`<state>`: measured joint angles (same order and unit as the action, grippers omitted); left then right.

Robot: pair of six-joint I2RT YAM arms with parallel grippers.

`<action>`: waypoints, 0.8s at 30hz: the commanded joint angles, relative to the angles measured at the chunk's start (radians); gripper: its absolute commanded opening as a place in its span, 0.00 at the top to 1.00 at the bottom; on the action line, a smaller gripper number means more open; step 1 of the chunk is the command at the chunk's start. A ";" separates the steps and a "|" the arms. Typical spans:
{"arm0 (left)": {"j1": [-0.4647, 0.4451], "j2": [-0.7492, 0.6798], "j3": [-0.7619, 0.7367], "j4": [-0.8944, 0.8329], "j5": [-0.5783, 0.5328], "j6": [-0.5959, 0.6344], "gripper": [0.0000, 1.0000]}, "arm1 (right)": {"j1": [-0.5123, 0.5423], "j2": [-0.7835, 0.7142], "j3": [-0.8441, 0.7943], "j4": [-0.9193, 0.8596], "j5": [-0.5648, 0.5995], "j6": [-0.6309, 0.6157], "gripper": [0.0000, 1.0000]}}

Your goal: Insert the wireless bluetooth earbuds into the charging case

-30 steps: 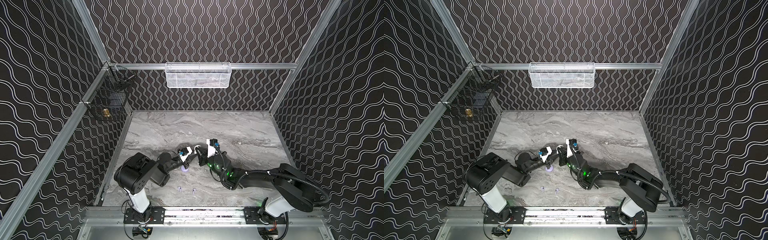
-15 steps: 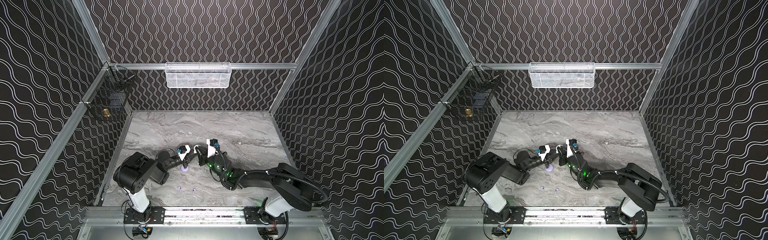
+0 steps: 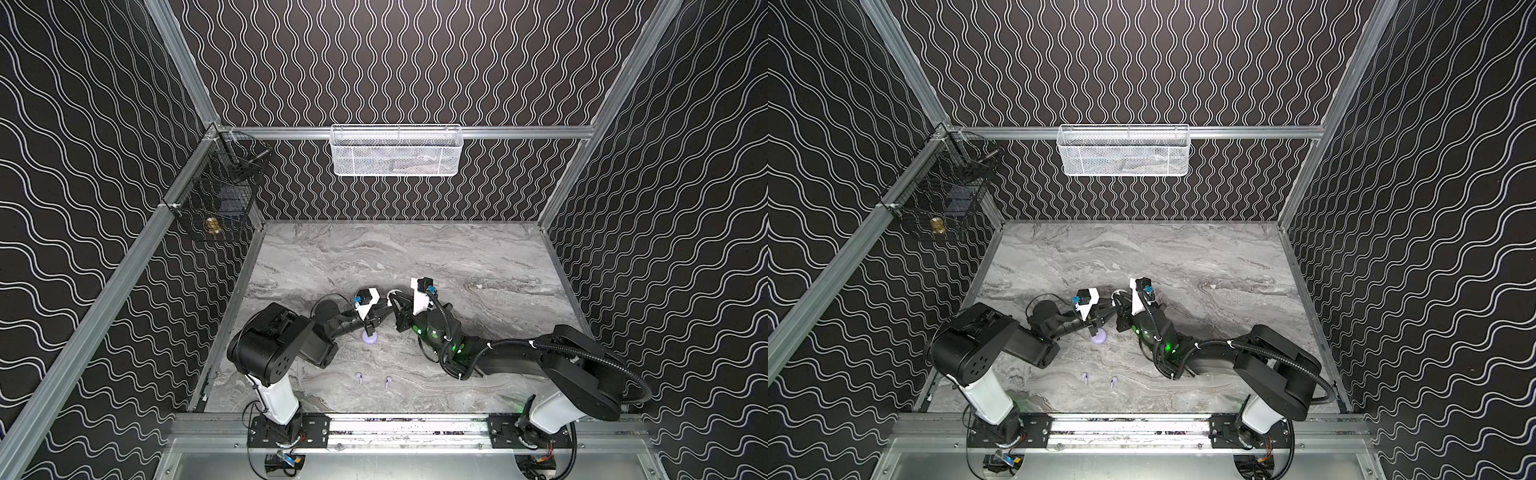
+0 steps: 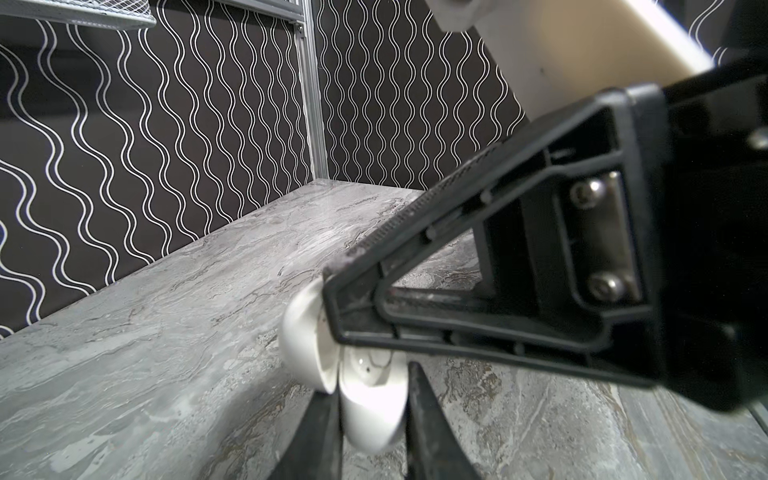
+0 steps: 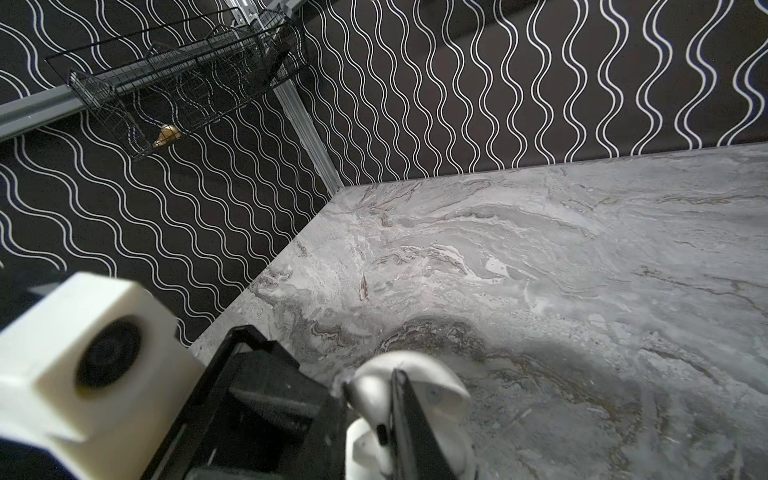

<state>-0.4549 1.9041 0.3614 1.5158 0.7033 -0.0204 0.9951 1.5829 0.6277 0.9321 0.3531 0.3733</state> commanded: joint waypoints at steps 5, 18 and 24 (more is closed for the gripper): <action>0.005 0.001 0.008 0.034 0.030 -0.003 0.86 | 0.006 -0.011 -0.009 -0.012 -0.010 -0.001 0.80; 0.011 0.001 0.008 0.034 0.031 -0.011 0.85 | 0.019 -0.007 -0.016 -0.037 -0.005 -0.001 0.79; 0.012 0.000 0.009 0.034 0.032 -0.011 0.85 | 0.022 -0.005 -0.011 -0.041 -0.006 -0.005 0.74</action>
<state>-0.4454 1.9041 0.3614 1.5055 0.7242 -0.0231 1.0145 1.5749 0.6128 0.9028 0.3496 0.3737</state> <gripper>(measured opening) 0.237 0.262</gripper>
